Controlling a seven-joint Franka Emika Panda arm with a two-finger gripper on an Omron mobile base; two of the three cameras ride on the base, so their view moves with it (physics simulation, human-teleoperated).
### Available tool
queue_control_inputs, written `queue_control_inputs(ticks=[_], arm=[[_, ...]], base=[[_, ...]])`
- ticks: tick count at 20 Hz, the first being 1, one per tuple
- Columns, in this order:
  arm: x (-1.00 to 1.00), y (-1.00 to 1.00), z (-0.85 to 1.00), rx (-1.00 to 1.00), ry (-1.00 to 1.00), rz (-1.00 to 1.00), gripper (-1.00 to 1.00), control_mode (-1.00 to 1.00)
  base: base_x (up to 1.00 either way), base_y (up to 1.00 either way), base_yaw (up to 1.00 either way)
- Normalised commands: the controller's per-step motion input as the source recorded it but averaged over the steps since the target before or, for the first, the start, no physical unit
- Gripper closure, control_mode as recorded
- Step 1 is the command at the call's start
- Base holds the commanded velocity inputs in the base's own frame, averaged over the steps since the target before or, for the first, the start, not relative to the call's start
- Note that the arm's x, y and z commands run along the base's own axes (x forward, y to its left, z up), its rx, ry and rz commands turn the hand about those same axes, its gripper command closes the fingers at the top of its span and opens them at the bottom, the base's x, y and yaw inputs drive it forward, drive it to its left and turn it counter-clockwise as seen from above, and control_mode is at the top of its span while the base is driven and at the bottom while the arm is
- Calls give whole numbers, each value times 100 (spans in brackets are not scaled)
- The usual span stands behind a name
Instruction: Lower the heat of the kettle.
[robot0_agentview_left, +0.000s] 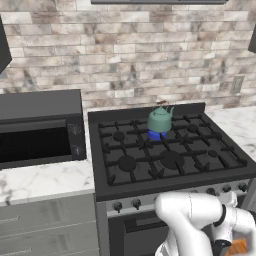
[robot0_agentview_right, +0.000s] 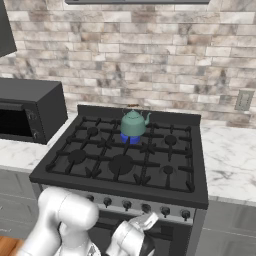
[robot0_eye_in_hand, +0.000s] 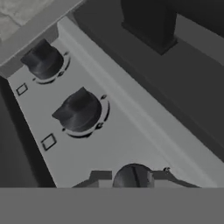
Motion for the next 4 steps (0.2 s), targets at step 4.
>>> queue_control_inputs(ticks=[4], arm=[[0, 0, 39, 18, 0, -13, 100, -100]], base=[[0, 0, 0]])
